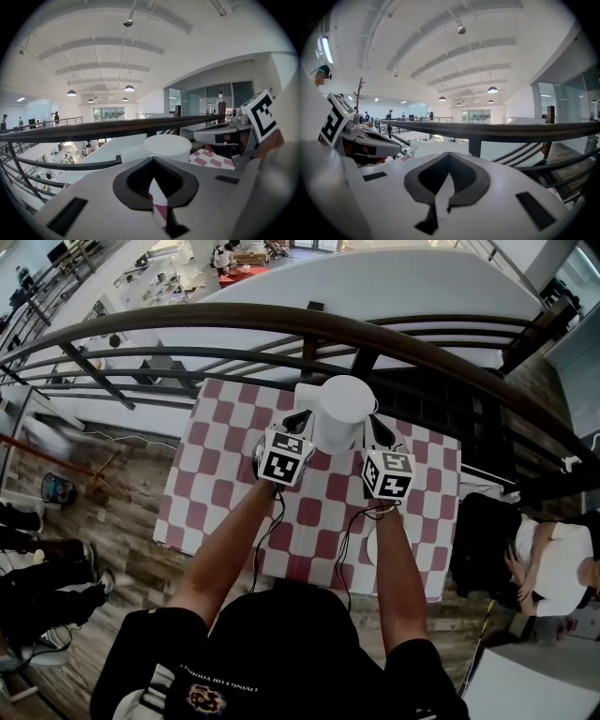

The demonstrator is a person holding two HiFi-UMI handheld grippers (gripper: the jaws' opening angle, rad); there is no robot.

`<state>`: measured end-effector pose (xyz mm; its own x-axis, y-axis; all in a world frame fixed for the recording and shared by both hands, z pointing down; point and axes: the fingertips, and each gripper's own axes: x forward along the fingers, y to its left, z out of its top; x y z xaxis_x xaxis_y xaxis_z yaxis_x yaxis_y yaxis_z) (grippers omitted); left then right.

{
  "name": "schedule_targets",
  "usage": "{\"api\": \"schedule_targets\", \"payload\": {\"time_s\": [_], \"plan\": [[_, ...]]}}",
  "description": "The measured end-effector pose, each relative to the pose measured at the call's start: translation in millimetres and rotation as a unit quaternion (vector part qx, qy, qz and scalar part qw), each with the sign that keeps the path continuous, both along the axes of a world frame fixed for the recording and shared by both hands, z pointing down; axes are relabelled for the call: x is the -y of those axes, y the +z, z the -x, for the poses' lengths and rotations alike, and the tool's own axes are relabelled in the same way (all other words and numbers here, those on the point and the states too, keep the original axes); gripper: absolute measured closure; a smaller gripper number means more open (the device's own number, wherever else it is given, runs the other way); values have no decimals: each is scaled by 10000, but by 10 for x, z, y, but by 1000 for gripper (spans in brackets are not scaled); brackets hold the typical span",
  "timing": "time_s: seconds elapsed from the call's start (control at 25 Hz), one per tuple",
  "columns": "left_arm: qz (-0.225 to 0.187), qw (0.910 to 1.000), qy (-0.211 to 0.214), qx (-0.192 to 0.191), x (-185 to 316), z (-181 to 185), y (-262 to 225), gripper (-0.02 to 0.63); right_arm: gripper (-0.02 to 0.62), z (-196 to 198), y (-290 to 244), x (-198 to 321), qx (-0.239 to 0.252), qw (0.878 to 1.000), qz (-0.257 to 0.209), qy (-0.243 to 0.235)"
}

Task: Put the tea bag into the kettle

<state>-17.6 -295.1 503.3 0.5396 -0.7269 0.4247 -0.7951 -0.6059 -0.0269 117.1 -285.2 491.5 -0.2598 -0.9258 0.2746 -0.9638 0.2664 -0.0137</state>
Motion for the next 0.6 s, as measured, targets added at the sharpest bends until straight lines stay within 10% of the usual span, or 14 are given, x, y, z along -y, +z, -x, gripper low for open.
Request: {"api": "schedule_targets", "payload": {"time_s": [0.6], "plan": [[-528,9979,201,-319,-711,128,-595,606,583,165,-567,-890,-39,9984,-524,-196]]}}
